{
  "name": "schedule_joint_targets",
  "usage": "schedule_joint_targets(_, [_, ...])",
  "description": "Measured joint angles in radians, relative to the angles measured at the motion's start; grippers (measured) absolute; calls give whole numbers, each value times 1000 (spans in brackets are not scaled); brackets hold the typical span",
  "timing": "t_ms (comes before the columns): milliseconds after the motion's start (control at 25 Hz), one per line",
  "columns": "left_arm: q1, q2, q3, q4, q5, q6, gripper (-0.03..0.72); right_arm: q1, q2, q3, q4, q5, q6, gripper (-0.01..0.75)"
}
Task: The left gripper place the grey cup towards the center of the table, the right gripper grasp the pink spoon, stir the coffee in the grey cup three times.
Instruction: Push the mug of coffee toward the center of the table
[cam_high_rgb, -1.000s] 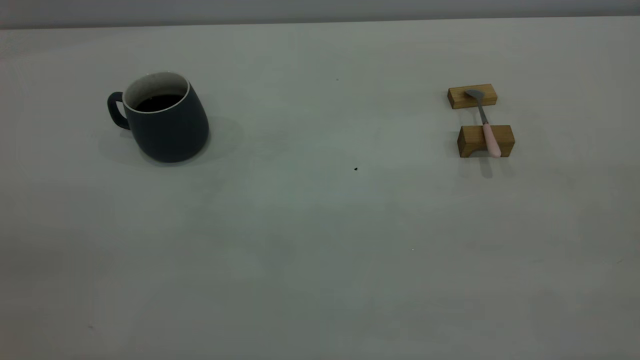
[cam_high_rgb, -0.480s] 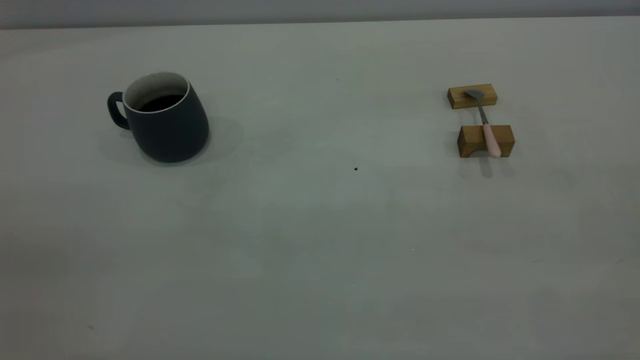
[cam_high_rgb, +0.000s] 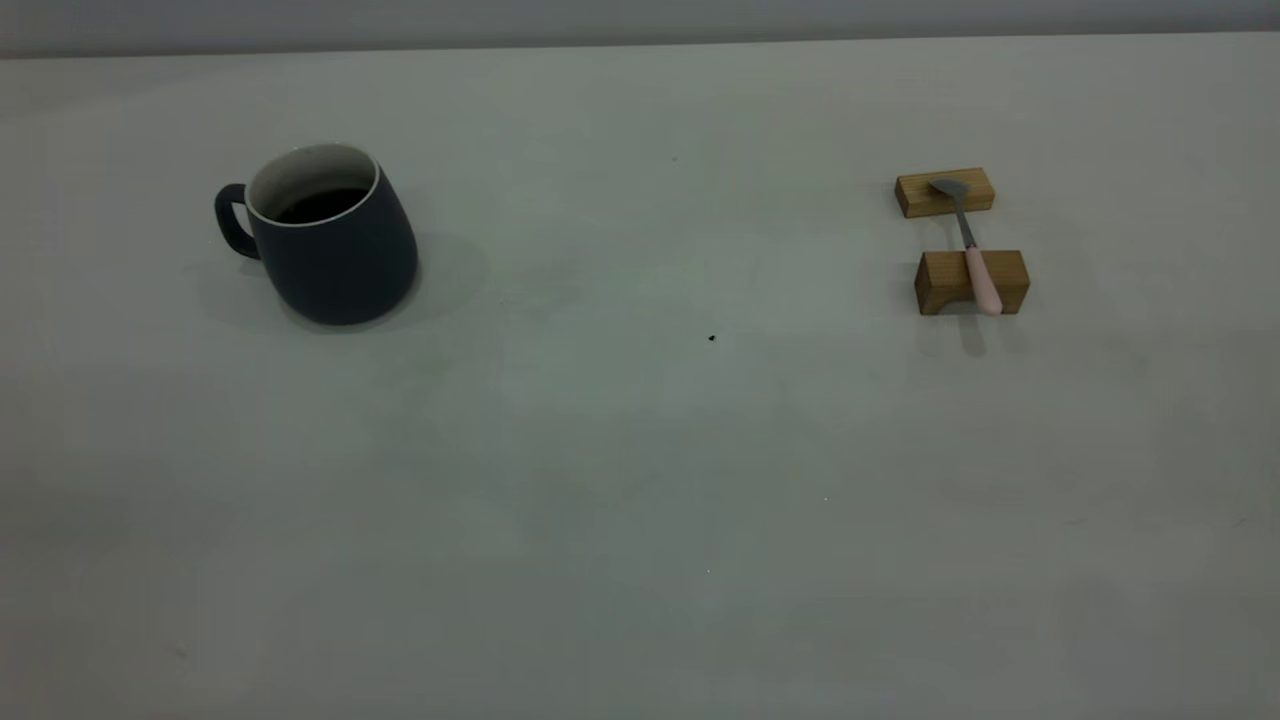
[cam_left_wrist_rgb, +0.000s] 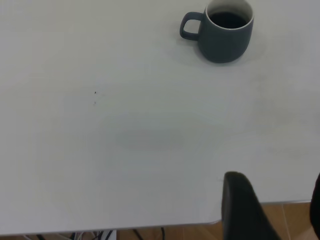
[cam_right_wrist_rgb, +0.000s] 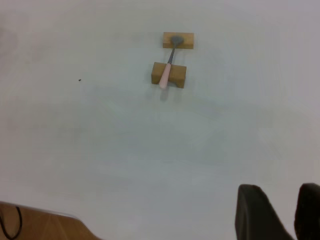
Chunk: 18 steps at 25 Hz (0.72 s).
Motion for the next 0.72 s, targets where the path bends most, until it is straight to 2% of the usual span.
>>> schedule_joint_targets(240, [0, 45, 0, 13, 0, 0, 406, 0, 0, 0, 0, 0, 0, 237])
schedule_joint_targets(360, [0, 185, -12, 67, -19, 0, 406, 0, 0, 0, 0, 0, 0, 237])
schedule_joint_targets(520, [0, 445, -70, 139, -116, 7, 409, 0, 0, 0, 0, 0, 0, 237])
schedule_joint_targets(600, [0, 592, -110, 174, -162, 45, 438, 0, 0, 0, 0, 0, 0, 237])
schedule_joint_targets(720, [0, 807, -195, 216, -221, 153, 538, 0, 0, 0, 0, 0, 0, 237])
